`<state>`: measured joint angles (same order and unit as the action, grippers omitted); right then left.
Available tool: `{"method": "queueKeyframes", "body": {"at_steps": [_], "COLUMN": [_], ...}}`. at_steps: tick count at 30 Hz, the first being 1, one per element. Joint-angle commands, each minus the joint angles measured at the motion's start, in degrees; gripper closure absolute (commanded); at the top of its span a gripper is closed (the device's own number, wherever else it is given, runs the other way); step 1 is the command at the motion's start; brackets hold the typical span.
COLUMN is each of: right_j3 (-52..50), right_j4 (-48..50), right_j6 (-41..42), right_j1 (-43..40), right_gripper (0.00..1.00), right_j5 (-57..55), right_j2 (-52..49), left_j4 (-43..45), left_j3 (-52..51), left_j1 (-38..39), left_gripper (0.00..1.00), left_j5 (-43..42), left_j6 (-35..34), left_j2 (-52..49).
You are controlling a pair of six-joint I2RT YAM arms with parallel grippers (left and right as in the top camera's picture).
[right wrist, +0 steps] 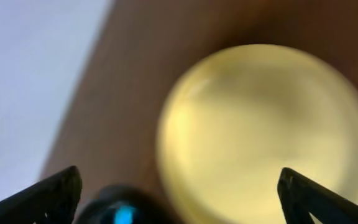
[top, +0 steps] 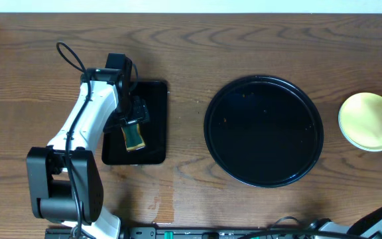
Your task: Clean dirty plates on tray and stack at the side
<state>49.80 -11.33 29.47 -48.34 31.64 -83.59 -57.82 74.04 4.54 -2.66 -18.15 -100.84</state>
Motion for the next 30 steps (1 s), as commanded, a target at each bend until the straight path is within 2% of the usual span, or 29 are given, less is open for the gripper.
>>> {"method": "queueKeyframes", "body": {"at_steps": [1,7,12,16,21,26,30], "right_j3": [0.8,0.8,0.8,0.8,0.8,0.8,0.8], "right_j4": [-2.2,-11.4,-16.7,-23.7,-28.8,-33.3,-36.0], "right_j6": [0.9,-12.0,-13.7,-13.7,-13.5,-13.3,-15.0], "right_j1": [3.4,18.4,29.2,35.5,40.0,41.0,41.0], "right_gripper": [0.01,0.01,0.01,0.01,0.01,0.01,0.01], "right_j5": [11.2,12.3,12.1,7.3,6.3,5.6,-1.7], "right_j2": [8.2,21.7,27.6,32.0,34.5,34.5,34.4], "left_j4": [-0.1,-0.1,-0.1,-0.1,-0.1,-0.1,-0.1], "left_j3": [0.1,0.1,0.1,0.1,0.1,0.1,0.1], "left_j1": [-0.2,-0.2,-0.2,-0.2,-0.2,-0.2,-0.2], "left_gripper": [0.17,0.17,0.17,0.17,0.17,0.17,0.17], "left_j5": [0.3,0.3,0.3,0.3,0.3,0.3,0.3], "left_j6": [-0.1,-0.1,-0.1,-0.1,-0.1,-0.1,-0.1], "left_j2": [-0.1,-0.1,-0.1,-0.1,-0.1,-0.1,-0.1]}}
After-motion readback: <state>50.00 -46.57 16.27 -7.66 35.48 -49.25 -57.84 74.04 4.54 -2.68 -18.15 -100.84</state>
